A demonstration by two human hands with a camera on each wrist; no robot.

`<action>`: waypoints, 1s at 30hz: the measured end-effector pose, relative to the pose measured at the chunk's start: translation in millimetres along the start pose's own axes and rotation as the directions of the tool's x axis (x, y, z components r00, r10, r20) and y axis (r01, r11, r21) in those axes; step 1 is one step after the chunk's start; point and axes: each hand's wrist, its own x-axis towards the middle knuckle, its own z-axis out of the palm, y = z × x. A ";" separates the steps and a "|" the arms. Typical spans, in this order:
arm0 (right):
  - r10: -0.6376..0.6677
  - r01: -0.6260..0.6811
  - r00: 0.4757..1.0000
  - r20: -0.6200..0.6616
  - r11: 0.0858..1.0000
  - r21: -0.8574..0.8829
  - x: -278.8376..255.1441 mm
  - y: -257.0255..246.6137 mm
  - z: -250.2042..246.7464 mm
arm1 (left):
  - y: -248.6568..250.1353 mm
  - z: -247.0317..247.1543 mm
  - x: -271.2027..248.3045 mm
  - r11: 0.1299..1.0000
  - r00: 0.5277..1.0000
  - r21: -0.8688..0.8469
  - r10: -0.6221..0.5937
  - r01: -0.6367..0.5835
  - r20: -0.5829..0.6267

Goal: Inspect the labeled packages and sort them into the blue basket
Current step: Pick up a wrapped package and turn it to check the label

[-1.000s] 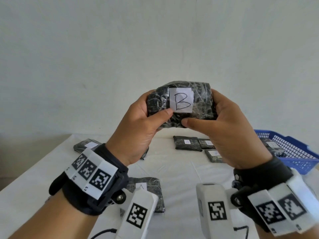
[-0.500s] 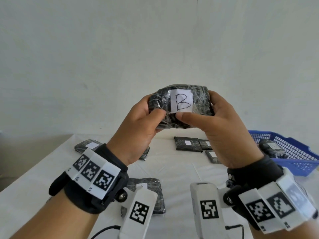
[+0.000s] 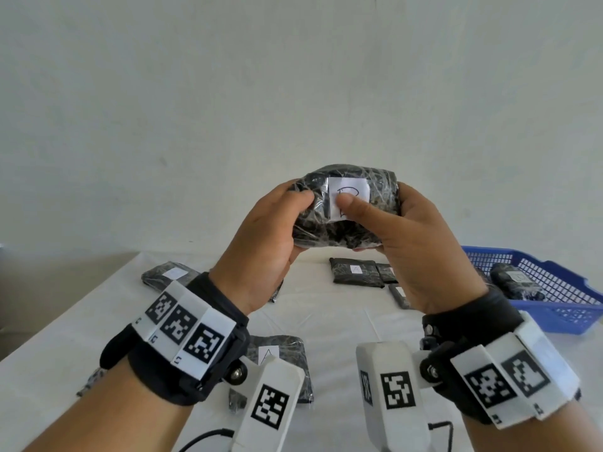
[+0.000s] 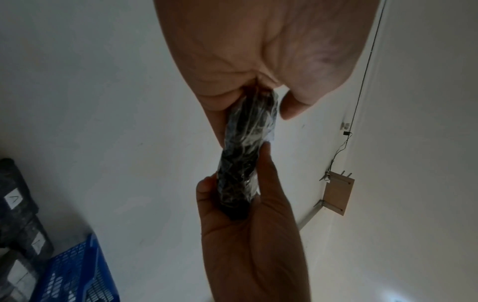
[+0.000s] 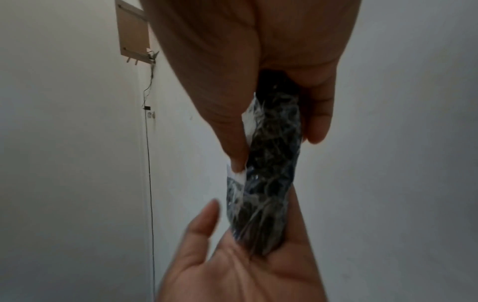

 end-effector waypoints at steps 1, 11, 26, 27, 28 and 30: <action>-0.011 0.011 1.000 0.010 1.000 -0.017 1.1 0.9 -1.2 | 1.8 0.0 -0.3 1.000 1.000 -0.015 -0.012 0.012 0.009; -0.078 0.091 0.994 0.074 0.979 -0.182 0.3 5.7 -6.4 | 8.7 -1.3 -0.6 1.000 0.999 -0.010 -0.001 0.001 0.048; 0.018 -0.045 0.989 -0.148 0.982 -0.184 -1.8 -5.2 9.0 | 5.0 4.9 -7.6 0.926 0.990 0.358 0.090 -0.122 0.107; 0.008 -0.042 0.985 -0.171 0.980 -0.197 -0.9 -3.9 10.4 | 5.3 5.1 -7.4 0.936 0.990 0.332 0.079 -0.115 0.120; -0.006 -0.036 0.982 -0.191 0.976 -0.215 0.0 -3.6 11.7 | 6.0 5.8 -7.8 0.940 0.988 0.325 0.057 -0.101 0.142; -0.015 -0.038 0.977 -0.214 0.970 -0.239 1.9 -3.1 12.8 | 3.8 2.4 -7.8 0.940 0.987 0.333 0.025 -0.079 0.161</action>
